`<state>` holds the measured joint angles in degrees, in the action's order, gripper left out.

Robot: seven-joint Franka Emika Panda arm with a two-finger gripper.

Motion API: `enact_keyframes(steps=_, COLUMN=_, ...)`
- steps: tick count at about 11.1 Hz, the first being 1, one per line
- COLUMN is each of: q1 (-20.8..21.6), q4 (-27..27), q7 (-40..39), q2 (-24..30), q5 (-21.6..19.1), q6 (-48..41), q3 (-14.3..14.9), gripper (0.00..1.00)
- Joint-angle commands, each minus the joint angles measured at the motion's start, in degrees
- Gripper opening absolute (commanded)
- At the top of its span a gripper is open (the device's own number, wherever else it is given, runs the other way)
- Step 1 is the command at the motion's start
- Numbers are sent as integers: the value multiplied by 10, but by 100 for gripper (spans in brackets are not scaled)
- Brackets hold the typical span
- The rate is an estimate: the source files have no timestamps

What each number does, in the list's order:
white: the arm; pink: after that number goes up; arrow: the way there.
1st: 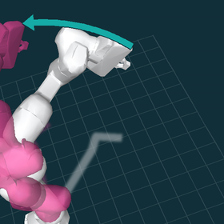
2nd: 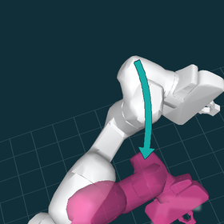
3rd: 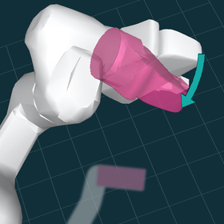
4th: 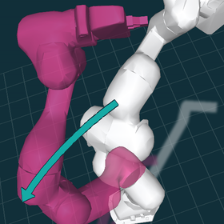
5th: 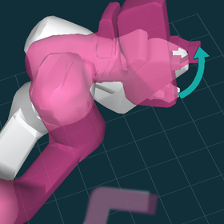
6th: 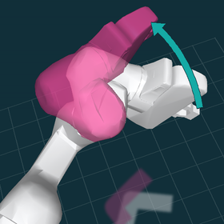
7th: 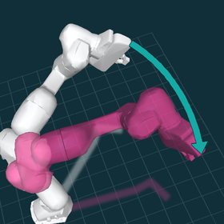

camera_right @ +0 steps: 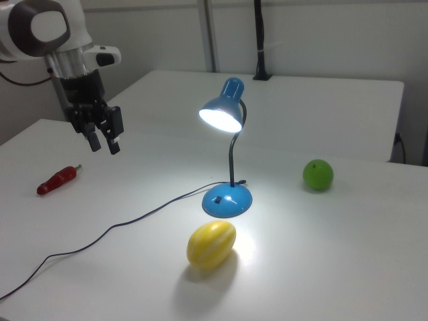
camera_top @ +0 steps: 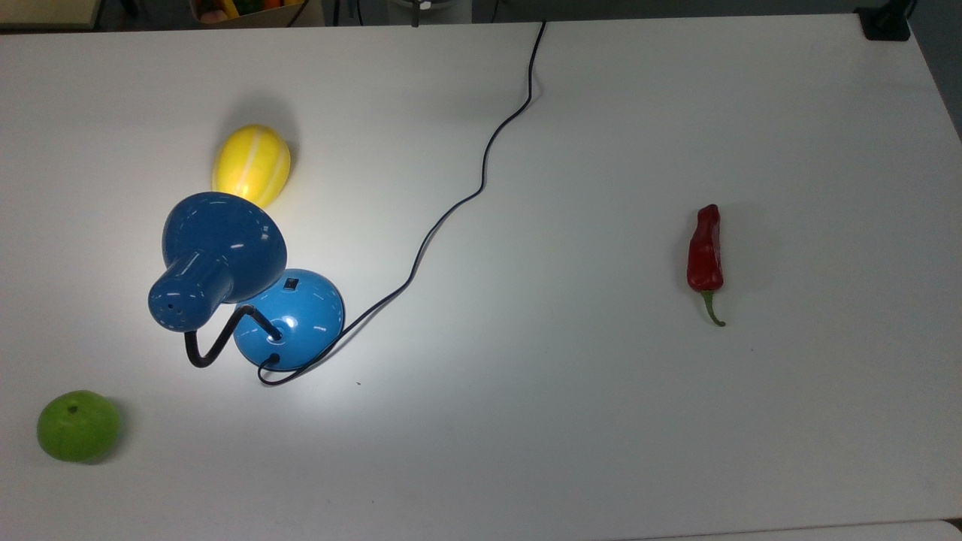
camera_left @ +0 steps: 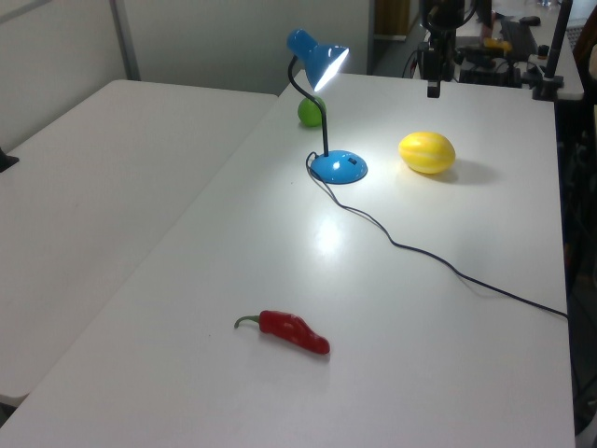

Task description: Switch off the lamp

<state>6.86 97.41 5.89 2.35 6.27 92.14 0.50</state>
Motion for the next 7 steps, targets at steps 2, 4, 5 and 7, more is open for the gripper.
enact_keyframes(steps=2, q1=-2, q4=-6, q7=-12, q2=-4, q5=-13, q6=-8, q3=2, gripper=0)
enact_keyframes(steps=4, q1=-3, q4=-6, q7=-12, q2=-4, q5=-13, q6=-8, q3=3, gripper=0)
enact_keyframes(steps=5, q1=-4, q4=-6, q7=-12, q2=-4, q5=-13, q6=-8, q3=3, gripper=0)
enact_keyframes(steps=7, q1=-11, q4=-6, q7=-12, q2=-4, q5=-13, q6=-7, q3=3, gripper=0)
